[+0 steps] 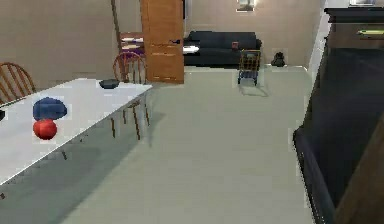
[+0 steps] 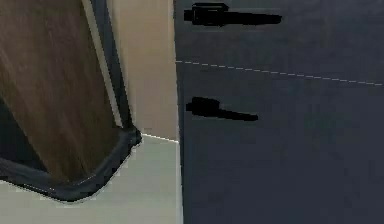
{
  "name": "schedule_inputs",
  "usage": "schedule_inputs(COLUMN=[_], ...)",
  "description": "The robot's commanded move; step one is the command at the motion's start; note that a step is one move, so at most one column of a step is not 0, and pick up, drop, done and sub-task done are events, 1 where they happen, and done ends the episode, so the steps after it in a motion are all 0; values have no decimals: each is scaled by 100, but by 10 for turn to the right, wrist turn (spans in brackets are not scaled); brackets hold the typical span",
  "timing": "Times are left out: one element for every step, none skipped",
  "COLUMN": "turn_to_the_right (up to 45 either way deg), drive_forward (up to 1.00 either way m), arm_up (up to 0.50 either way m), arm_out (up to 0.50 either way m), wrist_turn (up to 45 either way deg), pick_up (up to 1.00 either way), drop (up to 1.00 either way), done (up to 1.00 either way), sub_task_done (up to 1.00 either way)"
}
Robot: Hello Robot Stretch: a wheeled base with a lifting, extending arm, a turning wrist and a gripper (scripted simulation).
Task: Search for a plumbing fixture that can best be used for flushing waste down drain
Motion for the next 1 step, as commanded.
schedule_inputs(turn_to_the_right=[0], drive_forward=[100], arm_up=[0], arm_out=[0], wrist_turn=[0], pick_up=[0], drop=[0], done=[0], sub_task_done=[0])
